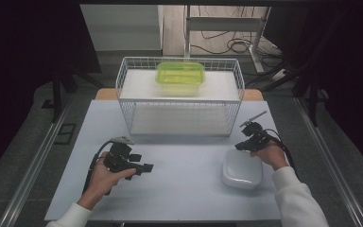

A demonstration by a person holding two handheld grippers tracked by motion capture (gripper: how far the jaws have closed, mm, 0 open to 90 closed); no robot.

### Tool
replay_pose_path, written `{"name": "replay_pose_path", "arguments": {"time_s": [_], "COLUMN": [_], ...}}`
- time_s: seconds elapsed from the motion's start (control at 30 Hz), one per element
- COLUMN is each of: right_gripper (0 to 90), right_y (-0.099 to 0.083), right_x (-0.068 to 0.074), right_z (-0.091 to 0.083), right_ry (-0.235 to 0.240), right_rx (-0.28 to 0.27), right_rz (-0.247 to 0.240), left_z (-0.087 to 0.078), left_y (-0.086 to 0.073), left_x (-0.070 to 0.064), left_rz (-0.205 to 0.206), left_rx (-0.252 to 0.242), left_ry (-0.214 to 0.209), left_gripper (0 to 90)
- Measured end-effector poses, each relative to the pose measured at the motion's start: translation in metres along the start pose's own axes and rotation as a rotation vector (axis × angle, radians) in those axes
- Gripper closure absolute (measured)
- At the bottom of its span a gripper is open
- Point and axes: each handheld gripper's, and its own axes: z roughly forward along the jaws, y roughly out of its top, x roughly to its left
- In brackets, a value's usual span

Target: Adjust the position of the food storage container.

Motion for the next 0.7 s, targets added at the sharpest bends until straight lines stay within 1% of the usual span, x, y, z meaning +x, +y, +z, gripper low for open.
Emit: {"name": "replay_pose_path", "arguments": {"time_s": [0.13,0.17,0.2,0.23,0.37,0.4,0.43,0.5,0.53,0.57,0.6,0.63,0.67,0.7], "right_gripper": [89.0,89.0,89.0,89.0,89.0,89.0,89.0,89.0,89.0,89.0,89.0,89.0,89.0,89.0], "right_y": [-0.001,-0.002,-0.004,-0.004,-0.017,-0.028,-0.028,-0.039,-0.045,-0.055,-0.055,-0.064,-0.064,-0.073], "right_x": [0.002,0.0,-0.001,-0.001,-0.008,-0.011,-0.011,-0.014,-0.016,-0.019,-0.019,-0.021,-0.021,-0.021], "right_z": [-0.002,-0.008,-0.013,-0.013,-0.036,-0.047,-0.047,-0.057,-0.06,-0.066,-0.066,-0.07,-0.07,-0.07], "right_ry": [-0.001,-0.01,-0.011,-0.011,-0.03,-0.05,-0.05,-0.069,-0.079,-0.104,-0.104,-0.117,-0.117,-0.123], "right_rx": [-0.01,-0.037,-0.051,-0.051,-0.102,-0.118,-0.118,-0.121,-0.114,-0.094,-0.094,-0.083,-0.083,-0.061], "right_rz": [-0.002,0.01,0.02,0.02,0.074,0.095,0.095,0.109,0.116,0.134,0.134,0.152,0.152,0.166], "left_z": [0.0,-0.001,-0.001,-0.001,-0.001,-0.001,-0.001,-0.001,-0.002,-0.002,-0.002,-0.003,-0.003,-0.004], "left_y": [0.0,0.0,0.0,-0.001,-0.002,-0.002,-0.002,-0.002,-0.002,-0.002,-0.001,-0.001,-0.001,0.0], "left_x": [0.001,0.001,0.001,0.001,0.001,0.001,0.0,0.0,0.0,0.0,0.0,0.0,0.0,0.0], "left_rz": [-0.001,-0.002,-0.002,-0.004,-0.002,-0.002,-0.002,-0.002,-0.003,-0.002,-0.002,-0.006,-0.006,-0.006], "left_rx": [0.0,0.0,0.0,-0.001,0.002,0.005,0.003,0.001,-0.001,-0.002,-0.002,-0.005,-0.005,-0.003], "left_ry": [0.003,0.005,0.005,0.005,0.007,0.008,0.007,0.006,0.004,0.003,0.003,0.001,0.001,0.0], "left_gripper": [27.4,27.4,27.4,27.4,27.4,27.3,27.3,27.3,27.3,27.2,27.2,27.2,27.2,27.1]}}
